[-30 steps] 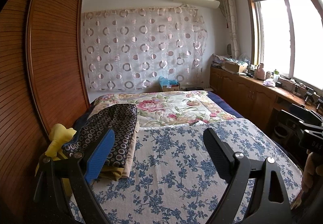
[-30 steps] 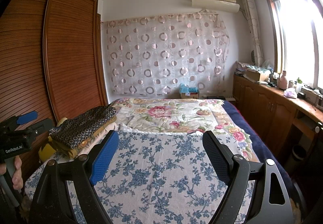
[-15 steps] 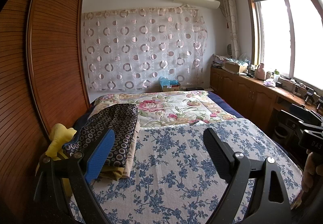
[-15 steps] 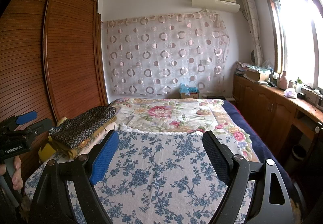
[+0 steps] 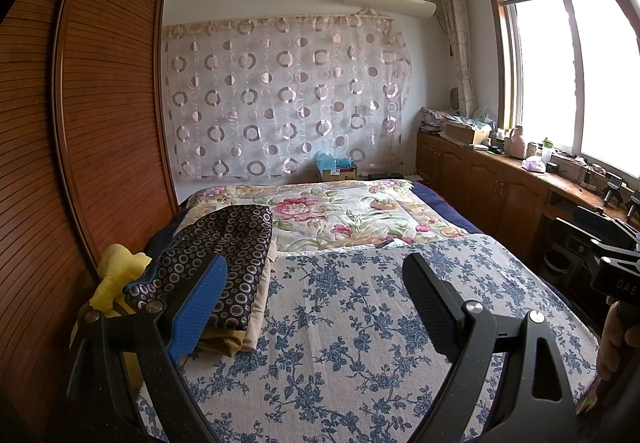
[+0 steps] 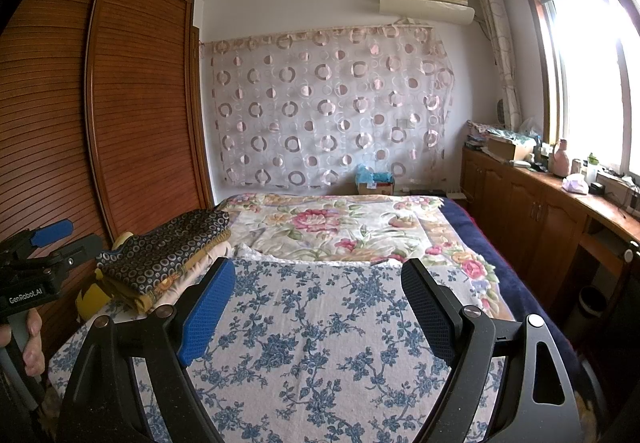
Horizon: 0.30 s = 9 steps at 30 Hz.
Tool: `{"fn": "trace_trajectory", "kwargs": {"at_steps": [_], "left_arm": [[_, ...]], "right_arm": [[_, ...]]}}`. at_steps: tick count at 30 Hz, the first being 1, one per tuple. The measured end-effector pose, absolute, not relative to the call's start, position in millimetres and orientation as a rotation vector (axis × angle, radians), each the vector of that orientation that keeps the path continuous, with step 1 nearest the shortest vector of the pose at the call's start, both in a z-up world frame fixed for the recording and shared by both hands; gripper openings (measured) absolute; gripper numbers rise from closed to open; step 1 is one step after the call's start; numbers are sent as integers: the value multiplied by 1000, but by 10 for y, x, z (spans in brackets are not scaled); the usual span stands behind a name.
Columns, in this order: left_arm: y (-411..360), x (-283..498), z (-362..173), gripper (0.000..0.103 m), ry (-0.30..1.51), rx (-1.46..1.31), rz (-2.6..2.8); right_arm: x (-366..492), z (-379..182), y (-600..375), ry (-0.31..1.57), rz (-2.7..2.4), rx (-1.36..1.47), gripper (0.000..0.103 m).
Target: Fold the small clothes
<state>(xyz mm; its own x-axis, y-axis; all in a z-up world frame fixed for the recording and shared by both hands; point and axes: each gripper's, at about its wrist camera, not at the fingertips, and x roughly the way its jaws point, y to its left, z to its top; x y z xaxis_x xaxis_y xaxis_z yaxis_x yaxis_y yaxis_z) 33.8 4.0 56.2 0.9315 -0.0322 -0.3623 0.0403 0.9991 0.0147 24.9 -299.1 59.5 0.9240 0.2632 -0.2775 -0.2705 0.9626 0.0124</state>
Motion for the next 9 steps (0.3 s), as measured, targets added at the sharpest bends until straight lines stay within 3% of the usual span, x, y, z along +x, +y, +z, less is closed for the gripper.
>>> {"fn": "trace_trajectory", "kwargs": {"at_steps": [9], "left_arm": [[52,338,559,90,372,22,-36]], "right_arm": [[254,599,-2998,282,274,-28,86]]}}
